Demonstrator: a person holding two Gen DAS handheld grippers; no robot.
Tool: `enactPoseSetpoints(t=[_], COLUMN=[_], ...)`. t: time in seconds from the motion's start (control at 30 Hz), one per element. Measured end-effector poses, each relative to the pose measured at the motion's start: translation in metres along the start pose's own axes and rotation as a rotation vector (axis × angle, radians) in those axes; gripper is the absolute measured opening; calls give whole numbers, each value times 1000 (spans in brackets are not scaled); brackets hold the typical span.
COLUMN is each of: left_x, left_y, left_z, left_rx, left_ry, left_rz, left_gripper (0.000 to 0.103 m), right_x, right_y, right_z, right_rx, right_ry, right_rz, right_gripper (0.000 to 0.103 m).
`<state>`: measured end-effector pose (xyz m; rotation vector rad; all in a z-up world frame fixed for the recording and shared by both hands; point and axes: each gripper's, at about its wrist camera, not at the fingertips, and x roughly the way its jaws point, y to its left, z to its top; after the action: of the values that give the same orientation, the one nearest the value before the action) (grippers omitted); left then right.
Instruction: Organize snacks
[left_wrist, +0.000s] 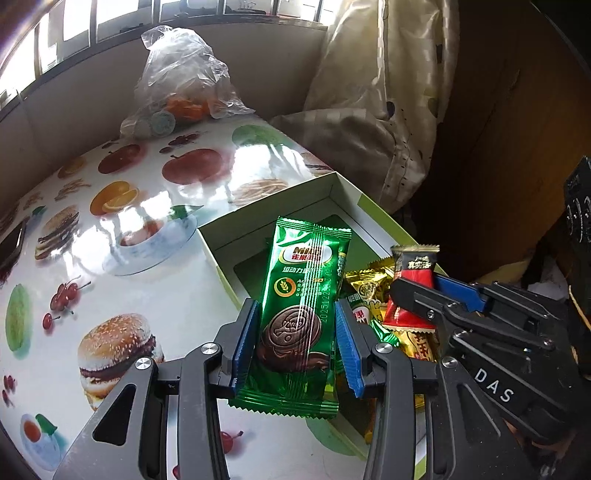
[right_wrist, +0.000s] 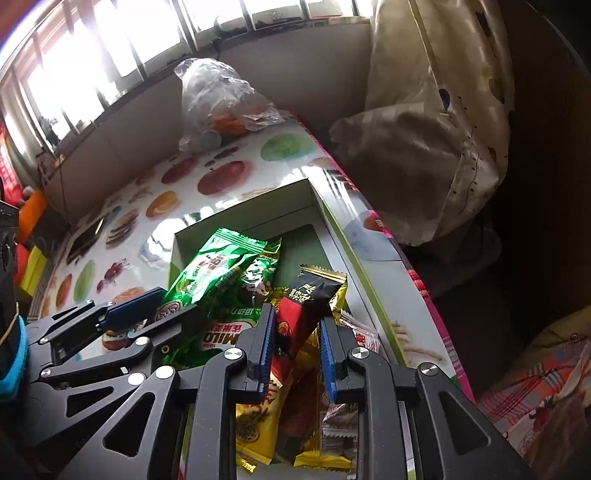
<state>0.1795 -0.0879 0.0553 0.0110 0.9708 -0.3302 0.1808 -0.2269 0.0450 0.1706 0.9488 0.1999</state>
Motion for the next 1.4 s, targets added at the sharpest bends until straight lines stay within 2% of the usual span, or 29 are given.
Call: enactPoseSetpoints(t=[0.47, 0.53, 0.83, 0.9, 1.0, 1.13, 1.4], left_x=[-4, -8, -40, -50, -64, -77, -90], left_y=[-2, -2, -5, -6, -11, -12, -23], left_z=[-2, -2, -13, -20, -32, -53, -99], left_rx=[0, 2, 14, 4, 22, 4, 38], left_ry=[-12, -20, -89, -100, -131, -138, -147], left_rz=[4, 1, 27, 30, 72, 68, 99], left_gripper=[45, 49, 50, 50, 50, 50, 50], right_x=[-7, -11, -36, -45, -58, -79, -103], right_y=[-8, -9, -2, 0, 4, 8, 14], right_z=[-5, -6, -17, -23, -33, -51, -97], right_rx=[28, 34, 23, 18, 4, -16, -45], right_ry=[-32, -45, -93, -111, -136, -167, -167], right_rz=[7, 8, -11, -20, -35, -51, -88], right_gripper=[40, 42, 43, 43, 43, 44, 47])
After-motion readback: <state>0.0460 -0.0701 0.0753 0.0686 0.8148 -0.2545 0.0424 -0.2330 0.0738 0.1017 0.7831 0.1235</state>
